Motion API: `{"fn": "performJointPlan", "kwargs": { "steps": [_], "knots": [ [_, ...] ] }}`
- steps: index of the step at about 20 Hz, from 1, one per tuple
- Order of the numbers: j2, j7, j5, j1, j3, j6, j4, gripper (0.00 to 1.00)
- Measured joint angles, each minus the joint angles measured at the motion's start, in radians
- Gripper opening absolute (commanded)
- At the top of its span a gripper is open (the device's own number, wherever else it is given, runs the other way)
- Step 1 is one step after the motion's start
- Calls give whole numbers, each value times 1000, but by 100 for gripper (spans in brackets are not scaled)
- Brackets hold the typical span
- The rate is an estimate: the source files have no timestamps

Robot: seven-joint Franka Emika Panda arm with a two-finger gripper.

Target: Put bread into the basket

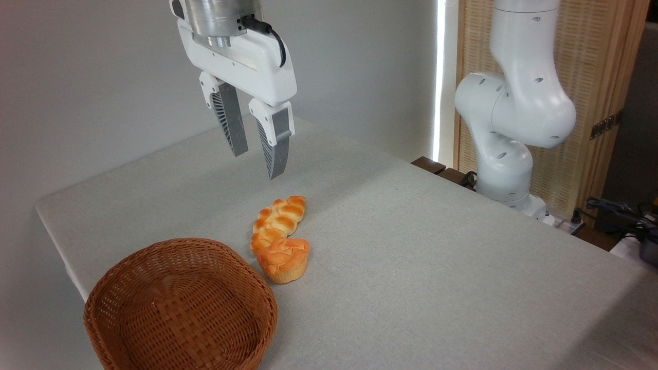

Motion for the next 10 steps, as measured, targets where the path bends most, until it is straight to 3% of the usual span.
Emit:
{"fn": "performJointPlan", "kwargs": {
  "steps": [10],
  "knots": [
    [-19, 0, 0, 0, -1, -19, 2, 100]
  ]
}}
